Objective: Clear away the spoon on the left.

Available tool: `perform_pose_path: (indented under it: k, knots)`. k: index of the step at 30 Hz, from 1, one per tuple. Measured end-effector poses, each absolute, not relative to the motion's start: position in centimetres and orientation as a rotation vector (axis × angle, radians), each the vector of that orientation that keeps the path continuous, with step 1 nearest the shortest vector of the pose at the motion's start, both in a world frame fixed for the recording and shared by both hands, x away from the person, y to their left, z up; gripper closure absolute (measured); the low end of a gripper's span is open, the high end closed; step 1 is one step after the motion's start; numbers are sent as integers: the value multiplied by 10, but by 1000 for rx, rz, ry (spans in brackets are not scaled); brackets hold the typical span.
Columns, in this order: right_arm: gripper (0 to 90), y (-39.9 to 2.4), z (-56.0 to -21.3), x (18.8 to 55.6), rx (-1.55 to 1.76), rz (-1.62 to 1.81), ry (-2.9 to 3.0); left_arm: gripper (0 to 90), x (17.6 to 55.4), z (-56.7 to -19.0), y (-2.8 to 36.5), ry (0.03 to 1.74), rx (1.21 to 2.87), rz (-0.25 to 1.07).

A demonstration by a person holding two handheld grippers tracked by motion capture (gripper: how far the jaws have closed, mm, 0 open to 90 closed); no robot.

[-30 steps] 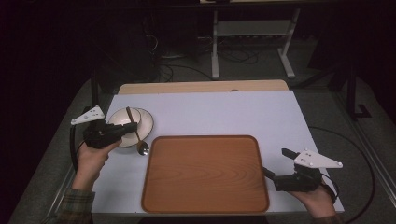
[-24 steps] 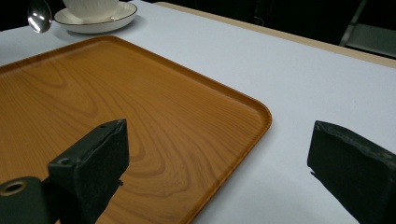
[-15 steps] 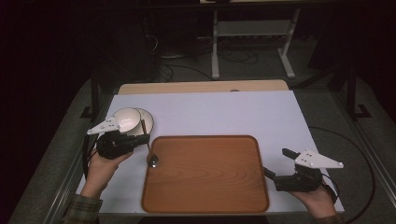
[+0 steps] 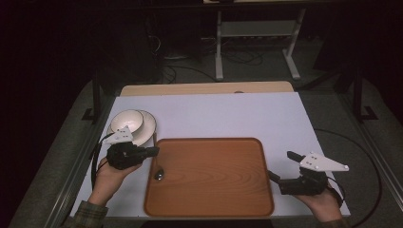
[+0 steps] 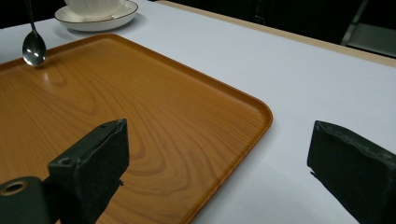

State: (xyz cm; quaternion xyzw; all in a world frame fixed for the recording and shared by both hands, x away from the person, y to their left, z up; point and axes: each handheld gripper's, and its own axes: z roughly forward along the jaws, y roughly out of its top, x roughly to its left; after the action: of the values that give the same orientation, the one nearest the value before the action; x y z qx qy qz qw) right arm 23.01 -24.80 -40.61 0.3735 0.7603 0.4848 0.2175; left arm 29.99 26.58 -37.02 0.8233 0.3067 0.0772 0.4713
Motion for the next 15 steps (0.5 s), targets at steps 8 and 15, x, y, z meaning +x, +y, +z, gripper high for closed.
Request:
perform_pose_path:
  k: [8,15]
  knots:
    - [49,-248,-406,230,1036,1342,2104,886,299,-375,255,729,2042,159]
    - [50,-248,-406,230,1034,1339,2108,885,299,-379,245,707,2069,148]
